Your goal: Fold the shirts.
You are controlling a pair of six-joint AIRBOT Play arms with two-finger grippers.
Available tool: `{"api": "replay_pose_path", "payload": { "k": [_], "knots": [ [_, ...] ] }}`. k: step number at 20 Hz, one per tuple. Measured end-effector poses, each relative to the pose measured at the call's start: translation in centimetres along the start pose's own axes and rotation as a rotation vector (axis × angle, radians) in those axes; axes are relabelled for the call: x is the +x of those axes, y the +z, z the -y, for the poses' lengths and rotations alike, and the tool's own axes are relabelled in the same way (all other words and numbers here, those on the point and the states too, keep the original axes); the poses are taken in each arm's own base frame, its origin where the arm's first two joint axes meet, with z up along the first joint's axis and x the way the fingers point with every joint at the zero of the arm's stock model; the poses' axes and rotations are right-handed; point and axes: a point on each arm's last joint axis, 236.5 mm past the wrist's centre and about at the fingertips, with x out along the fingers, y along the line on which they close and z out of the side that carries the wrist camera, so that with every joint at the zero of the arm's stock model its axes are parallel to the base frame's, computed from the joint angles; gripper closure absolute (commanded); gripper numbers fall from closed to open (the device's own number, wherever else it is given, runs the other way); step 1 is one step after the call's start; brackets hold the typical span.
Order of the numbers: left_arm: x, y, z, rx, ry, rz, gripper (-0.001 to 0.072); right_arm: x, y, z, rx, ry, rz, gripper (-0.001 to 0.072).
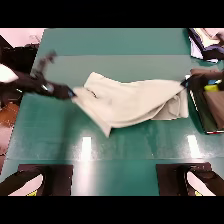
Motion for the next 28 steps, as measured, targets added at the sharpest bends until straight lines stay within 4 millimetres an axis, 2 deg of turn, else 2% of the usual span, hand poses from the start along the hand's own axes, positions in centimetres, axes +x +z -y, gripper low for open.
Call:
{"api": "replay_pose_path", "payload": {
  "k": [1, 3, 5, 7, 9, 11, 12, 14, 16, 19, 21, 23, 26, 28],
  "knots": [
    [-3.3, 2.8, 2.3, 0.084, 0.017, 0.091, 0.0683, -1.6, 1.4, -0.6, -0.021, -0.002, 0.050, 0.0701],
    [-10.2, 6.9, 6.9, 0.231, 0.050, 0.266, 0.0684, -5.1, 3.6, -1.9, -0.061, -0.007, 0.144, 0.0702],
    [-16.5, 9.0, 11.6, 0.346, 0.075, 0.420, 0.0684, -8.4, 5.4, -3.1, -0.099, -0.013, 0.230, 0.0702],
    [-21.9, 9.7, 15.6, 0.431, 0.096, 0.542, 0.0684, -11.6, 6.6, -4.4, -0.132, -0.015, 0.306, 0.0702],
    [-25.8, 9.6, 18.7, 0.487, 0.101, 0.627, 0.0683, -14.6, 7.7, -5.5, -0.161, -0.019, 0.377, 0.0702],
    [-28.0, 9.3, 20.4, 0.510, 0.106, 0.675, 0.0684, -16.6, 8.4, -6.3, -0.173, -0.018, 0.418, 0.0702],
    [-28.4, 9.0, 20.7, 0.510, 0.106, 0.677, 0.0684, -17.0, 8.7, -6.5, -0.167, -0.015, 0.417, 0.0701],
    [-27.6, 8.8, 19.7, 0.478, 0.123, 0.638, 0.0683, -16.2, 8.6, -6.4, -0.142, -0.005, 0.357, 0.0702],
    [-25.0, 8.8, 16.5, 0.411, 0.160, 0.554, 0.0683, -13.3, 7.9, -5.4, -0.105, 0.004, 0.234, 0.0701],
    [-19.3, 8.6, 10.0, 0.286, 0.221, 0.398, 0.0683, -6.9, 6.2, -2.9, -0.033, 0.015, 0.018, 0.0701],
    [-15.0, 8.6, 5.0, 0.204, 0.265, 0.306, 0.0683, -1.4, 4.1, -0.8, 0.035, 0.022, -0.147, 0.0702],
    [-11.0, 9.1, 0.7, 0.139, 0.295, 0.251, 0.0683, 3.2, 2.1, 0.9, 0.092, 0.032, -0.264, 0.0701],
    [-5.4, 10.6, -5.0, 0.052, 0.321, 0.224, 0.0683, 9.9, 0.1, 3.4, 0.174, 0.032, -0.352, 0.0700],
    [-2.0, 11.2, -8.1, -0.006, 0.329, 0.215, 0.0683, 13.2, -0.1, 4.4, 0.217, 0.040, -0.344, 0.0700]
  ]
}}
